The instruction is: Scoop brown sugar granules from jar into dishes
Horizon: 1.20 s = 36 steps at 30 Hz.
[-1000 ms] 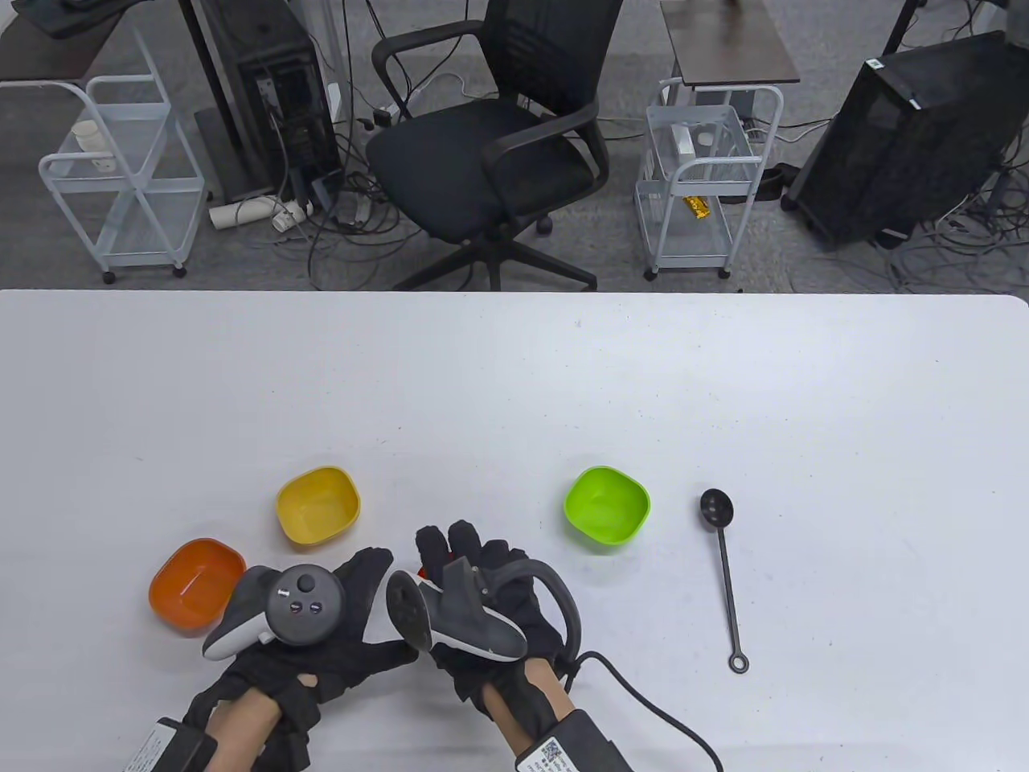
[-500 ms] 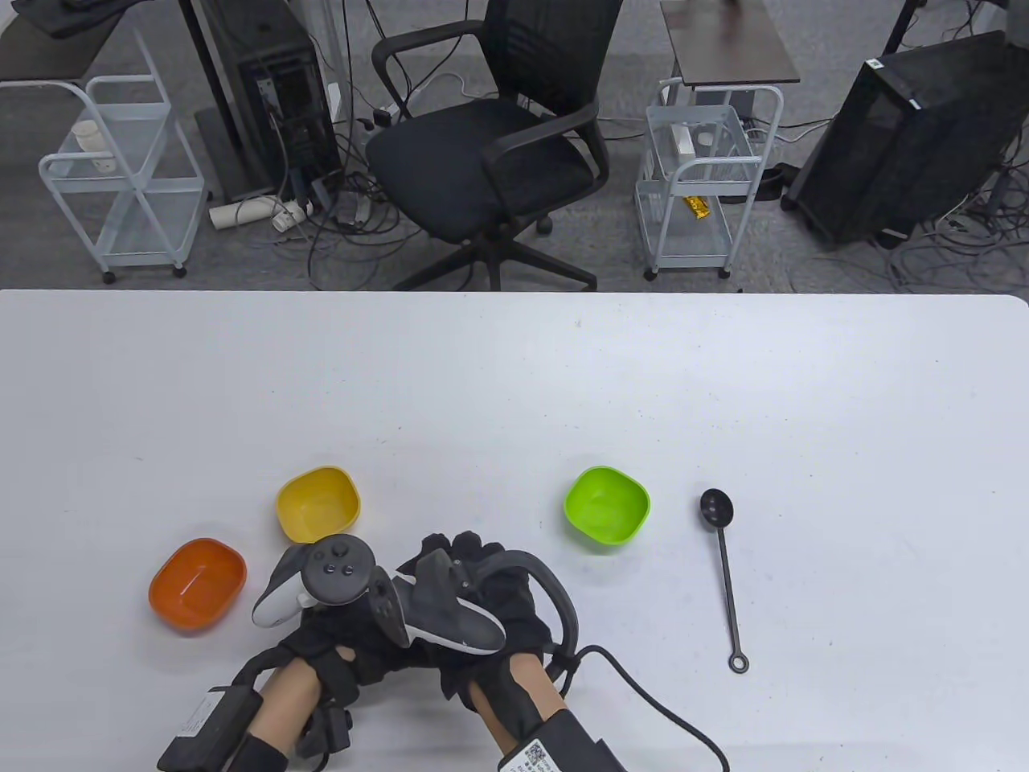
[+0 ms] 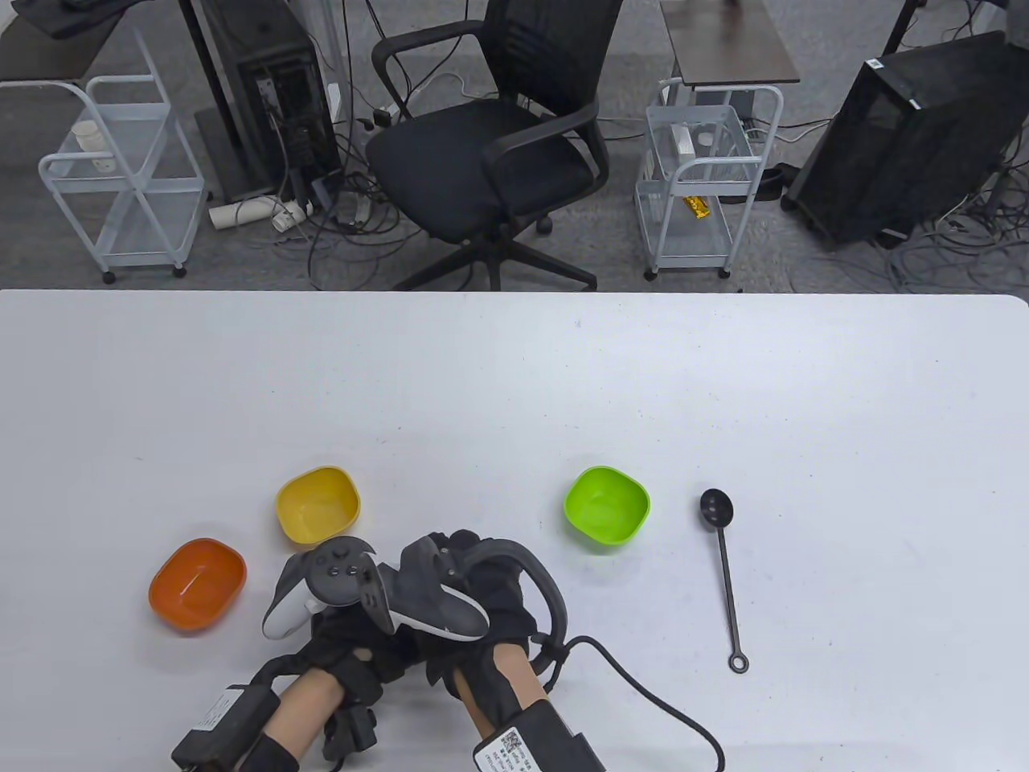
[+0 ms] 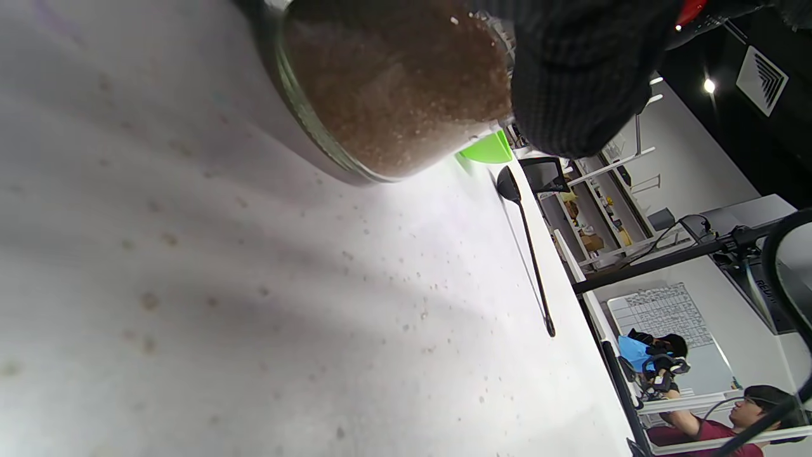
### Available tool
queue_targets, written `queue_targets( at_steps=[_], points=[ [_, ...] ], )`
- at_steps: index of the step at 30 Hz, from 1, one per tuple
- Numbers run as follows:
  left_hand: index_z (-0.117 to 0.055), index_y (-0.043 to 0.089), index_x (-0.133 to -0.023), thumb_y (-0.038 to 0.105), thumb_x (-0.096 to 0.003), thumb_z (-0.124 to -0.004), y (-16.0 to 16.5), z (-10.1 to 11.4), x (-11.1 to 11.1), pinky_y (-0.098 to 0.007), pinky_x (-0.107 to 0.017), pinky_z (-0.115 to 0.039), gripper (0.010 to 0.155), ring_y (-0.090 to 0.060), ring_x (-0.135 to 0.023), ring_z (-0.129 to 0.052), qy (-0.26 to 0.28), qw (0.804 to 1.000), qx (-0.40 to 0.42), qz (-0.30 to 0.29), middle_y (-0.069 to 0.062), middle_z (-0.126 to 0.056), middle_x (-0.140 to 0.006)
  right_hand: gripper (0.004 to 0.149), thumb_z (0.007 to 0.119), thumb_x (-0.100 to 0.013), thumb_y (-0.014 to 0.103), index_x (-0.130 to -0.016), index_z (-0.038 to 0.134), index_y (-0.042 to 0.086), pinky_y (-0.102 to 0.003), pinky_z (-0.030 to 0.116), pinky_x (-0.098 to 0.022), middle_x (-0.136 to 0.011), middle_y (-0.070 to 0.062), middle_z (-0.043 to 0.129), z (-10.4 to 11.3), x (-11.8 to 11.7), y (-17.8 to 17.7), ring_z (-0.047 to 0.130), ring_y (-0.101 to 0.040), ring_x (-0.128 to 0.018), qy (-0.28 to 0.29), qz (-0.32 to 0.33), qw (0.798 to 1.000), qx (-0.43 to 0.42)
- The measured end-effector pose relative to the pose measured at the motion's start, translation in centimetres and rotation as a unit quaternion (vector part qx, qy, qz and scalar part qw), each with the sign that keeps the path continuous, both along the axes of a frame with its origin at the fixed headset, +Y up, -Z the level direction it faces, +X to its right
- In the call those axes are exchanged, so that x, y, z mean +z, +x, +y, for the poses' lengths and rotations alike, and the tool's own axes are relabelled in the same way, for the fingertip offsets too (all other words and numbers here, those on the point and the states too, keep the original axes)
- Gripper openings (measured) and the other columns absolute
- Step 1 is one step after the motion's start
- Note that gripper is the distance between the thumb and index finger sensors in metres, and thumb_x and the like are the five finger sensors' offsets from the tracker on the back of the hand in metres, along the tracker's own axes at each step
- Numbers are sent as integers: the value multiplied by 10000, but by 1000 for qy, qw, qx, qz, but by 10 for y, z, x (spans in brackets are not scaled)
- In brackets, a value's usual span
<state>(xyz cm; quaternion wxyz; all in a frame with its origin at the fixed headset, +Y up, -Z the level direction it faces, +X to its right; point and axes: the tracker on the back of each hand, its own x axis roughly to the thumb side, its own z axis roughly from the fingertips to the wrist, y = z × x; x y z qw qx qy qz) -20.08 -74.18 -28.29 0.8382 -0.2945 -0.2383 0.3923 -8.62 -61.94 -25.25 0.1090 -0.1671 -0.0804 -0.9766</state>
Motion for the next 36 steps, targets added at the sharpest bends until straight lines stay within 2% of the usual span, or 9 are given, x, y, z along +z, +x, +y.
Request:
queue_targets(
  at_steps=[10, 19, 21, 22, 24, 26, 29, 31, 36],
  points=[
    [-171, 254, -1194, 646, -495, -968, 0, 5, -3, -506, -930, -494, 1130, -309, -1284, -484, 20, 999, -27, -10, -23, -348, -1298, 785, 854, -450, 478, -1109, 518, 214, -636, 742, -707, -1161, -157, 643, 1, 0, -1, 851, -486, -924, -44, 34, 998, 9],
    [-154, 257, -1190, 646, -500, -961, 0, 5, -2, -503, -929, -474, 1131, -308, -1283, -464, 14, 1000, -25, -13, -21, -329, -1298, 779, 903, -432, 425, -1076, 469, 361, -620, 659, -755, -1190, -7, 521, 3, -6, 4, 715, -432, -1042, -88, 39, 995, 1],
    [-151, 254, -1191, 644, -502, -960, 0, 5, -2, -505, -927, -471, 1132, -303, -1283, -459, 14, 1000, -25, -13, -25, -328, -1299, 773, 898, -444, 439, -1077, 463, 354, -637, 670, -739, -1197, -41, 517, 4, -7, 5, 727, -457, -1025, -95, 38, 995, -3],
    [-152, 252, -1191, 644, -502, -959, 1, 5, -2, -504, -926, -472, 1131, -307, -1281, -461, 14, 1000, -25, -13, -26, -328, -1299, 772, 833, -463, 518, -1098, 435, 333, -652, 678, -732, -1210, -77, 501, 5, -9, 5, 732, -495, -1013, -112, 17, 993, -16],
    [-154, 249, -1192, 644, -502, -960, 1, 5, -2, -499, -923, -477, 1131, -307, -1280, -461, 14, 1000, -24, -12, -34, -333, -1299, 912, 746, -458, 651, -1148, 328, 226, -661, 700, -712, -1221, -156, 484, 5, -11, 3, 759, -536, -979, -120, -24, 992, -28],
    [-159, 244, -1192, 643, -500, -961, 1, 6, -2, -495, -919, -492, 1132, -318, -1275, -470, 16, 1000, -25, -11, -40, -336, -1299, 997, 707, -425, 713, -1150, 374, 113, -628, 791, -646, -1171, -229, 596, 6, -13, -2, 921, -467, -846, -66, -66, 996, -1],
    [-167, 239, -1194, 642, -499, -963, 0, 6, -2, -485, -918, -518, 1131, -318, -1273, -478, 18, 999, -27, -9, -44, -347, -1299, 890, 680, -444, 710, -1114, 534, 144, -513, 907, -564, -1047, -169, 814, 4, -18, -8, 1053, -304, -691, -78, -95, 990, 69],
    [-169, 240, -1194, 642, -497, -964, 1, 6, -2, -483, -915, -528, 1131, -323, -1270, -481, 20, 999, -28, -9, -46, -348, -1298, 862, 743, -463, 648, -1115, 551, 118, -537, 904, -554, -1044, -213, 813, 5, -19, -11, 1057, -349, -676, -94, -111, 989, 33],
    [-174, 237, -1195, 646, -495, -964, 0, 6, -3, -483, -914, -533, 1132, -327, -1267, -493, 23, 999, -35, -11, -41, -357, -1297, 860, 801, -462, 577, -1130, 496, 129, -598, 857, -605, -1108, -224, 735, 6, -19, -14, 1003, -426, -757, -118, -82, 988, 53]
  ],
)
